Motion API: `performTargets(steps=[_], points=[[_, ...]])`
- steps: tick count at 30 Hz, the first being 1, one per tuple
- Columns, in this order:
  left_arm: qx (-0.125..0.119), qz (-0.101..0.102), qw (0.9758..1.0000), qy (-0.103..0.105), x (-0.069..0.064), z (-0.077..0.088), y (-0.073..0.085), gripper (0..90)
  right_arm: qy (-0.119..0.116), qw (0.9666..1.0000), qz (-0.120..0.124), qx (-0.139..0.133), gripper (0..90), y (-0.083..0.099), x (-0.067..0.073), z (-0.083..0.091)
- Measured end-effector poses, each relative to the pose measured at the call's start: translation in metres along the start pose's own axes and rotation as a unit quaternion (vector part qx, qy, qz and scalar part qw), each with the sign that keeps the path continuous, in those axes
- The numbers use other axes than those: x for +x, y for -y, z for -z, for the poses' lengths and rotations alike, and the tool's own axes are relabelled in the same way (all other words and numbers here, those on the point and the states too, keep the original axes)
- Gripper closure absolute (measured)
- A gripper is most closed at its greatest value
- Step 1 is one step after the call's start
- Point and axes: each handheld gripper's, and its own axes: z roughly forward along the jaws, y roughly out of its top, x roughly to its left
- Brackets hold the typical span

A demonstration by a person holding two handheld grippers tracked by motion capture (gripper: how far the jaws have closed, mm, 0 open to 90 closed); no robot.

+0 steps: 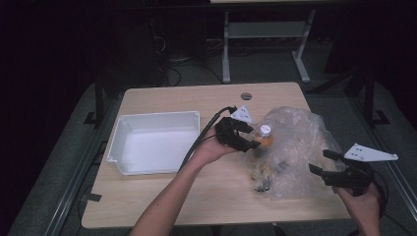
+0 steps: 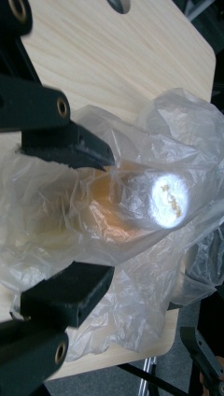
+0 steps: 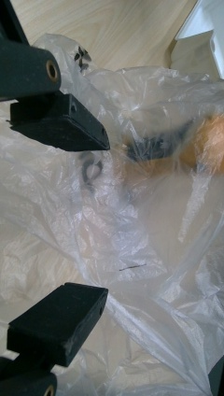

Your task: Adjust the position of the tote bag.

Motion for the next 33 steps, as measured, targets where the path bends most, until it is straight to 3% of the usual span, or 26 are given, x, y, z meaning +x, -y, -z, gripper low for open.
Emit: performTargets(steps=[4, 16, 23, 29, 33], points=[[0.003, -0.009, 0.9999, -0.007, 0.001, -0.003, -0.003, 49.6, 0.001, 1.0, 0.001, 0.0, 23.4, 0.0, 0.0, -0.001], [0.01, 0.009, 0.9999, 0.006, 0.008, -0.008, 0.001, 73.1, 0.0, 1.0, 0.001, 0.002, 23.4, 0.0, -0.001, -0.001], [0.026, -0.01, 0.9995, 0.012, 0.006, -0.01, 0.002, 88.4, 0.004, 1.0, -0.003, -0.002, 23.4, 0.001, -0.002, 0.002], [0.05, -0.035, 0.9981, 0.012, 0.003, -0.008, 0.006, 89.9, 0.005, 1.0, -0.002, 0.003, 23.4, 0.001, -0.002, 0.002], [0.049, -0.03, 0.9983, 0.013, 0.004, -0.007, 0.013, 90.0, 0.005, 1.0, -0.007, 0.001, 23.4, 0.003, -0.003, 0.004]])
